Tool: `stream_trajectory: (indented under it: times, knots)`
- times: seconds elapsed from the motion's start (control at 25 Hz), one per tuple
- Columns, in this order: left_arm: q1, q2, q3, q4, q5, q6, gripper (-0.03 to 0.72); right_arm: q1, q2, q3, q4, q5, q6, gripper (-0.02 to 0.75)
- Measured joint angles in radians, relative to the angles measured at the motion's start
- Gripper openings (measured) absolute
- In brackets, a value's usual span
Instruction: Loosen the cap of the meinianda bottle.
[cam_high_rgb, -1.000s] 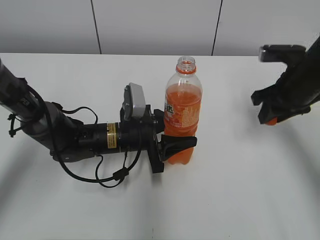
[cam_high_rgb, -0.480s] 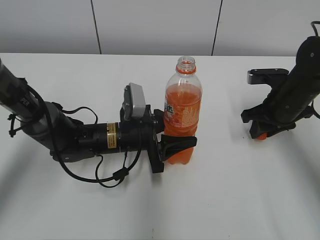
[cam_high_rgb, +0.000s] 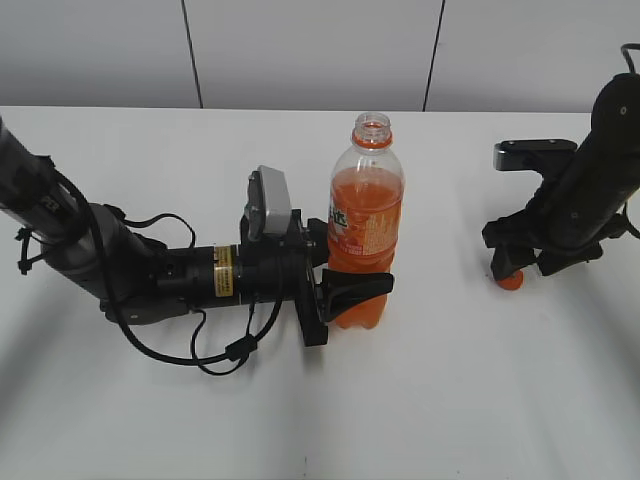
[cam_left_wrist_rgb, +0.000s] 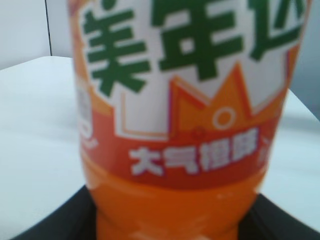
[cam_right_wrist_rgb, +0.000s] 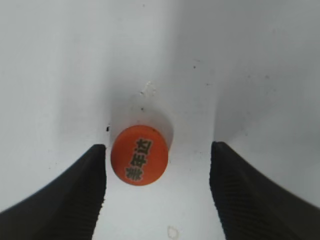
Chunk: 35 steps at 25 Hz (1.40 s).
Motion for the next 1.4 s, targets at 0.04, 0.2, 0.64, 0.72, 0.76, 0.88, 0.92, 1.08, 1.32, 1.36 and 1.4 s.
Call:
stream_trajectory:
  times: [0.04,0.2,0.64,0.72,0.76,0.88,0.92,1.08,1.32,1.36,1.4]
  knots:
    - [0.000,0.000,0.000,0.000,0.000,0.000,0.384,0.000,0.000,0.000,0.000,0.001,0.000,0.512]
    - [0.000,0.000,0.000,0.001,0.000,0.000,0.384,0.000,0.000,0.000,0.000,0.011,-0.001,0.531]
    - [0.000,0.010,0.002,0.006,0.046,-0.002,0.484,0.000,0.000,0.000,0.000,0.021,-0.002,0.533]
    - [0.001,0.013,0.007,0.010,0.068,-0.017,0.511,0.000,0.000,0.000,0.000,0.024,-0.002,0.533]
    - [0.001,0.013,0.007,0.012,0.070,-0.027,0.521,0.000,0.000,0.000,0.000,0.024,-0.003,0.533]
    - [0.001,-0.003,0.007,0.015,0.073,-0.042,0.541,0.000,0.000,0.000,0.000,0.029,-0.005,0.533]
    - [0.001,-0.015,0.007,0.017,0.075,-0.047,0.550,0.000,0.000,0.000,0.000,0.030,-0.005,0.533]
    - [0.001,-0.070,0.007,0.018,0.075,-0.127,0.584,0.000,0.001,0.000,0.000,0.030,-0.008,0.533]
    - [0.001,-0.184,0.007,0.050,0.078,-0.218,0.588,0.000,0.001,0.000,0.000,0.031,-0.011,0.534]
    - [0.001,-0.203,0.007,0.053,0.078,-0.233,0.587,0.000,0.001,0.000,0.000,0.031,-0.011,0.534]
    - [0.001,-0.226,0.007,0.054,0.078,-0.252,0.587,0.000,0.001,0.000,0.000,0.031,-0.011,0.534]
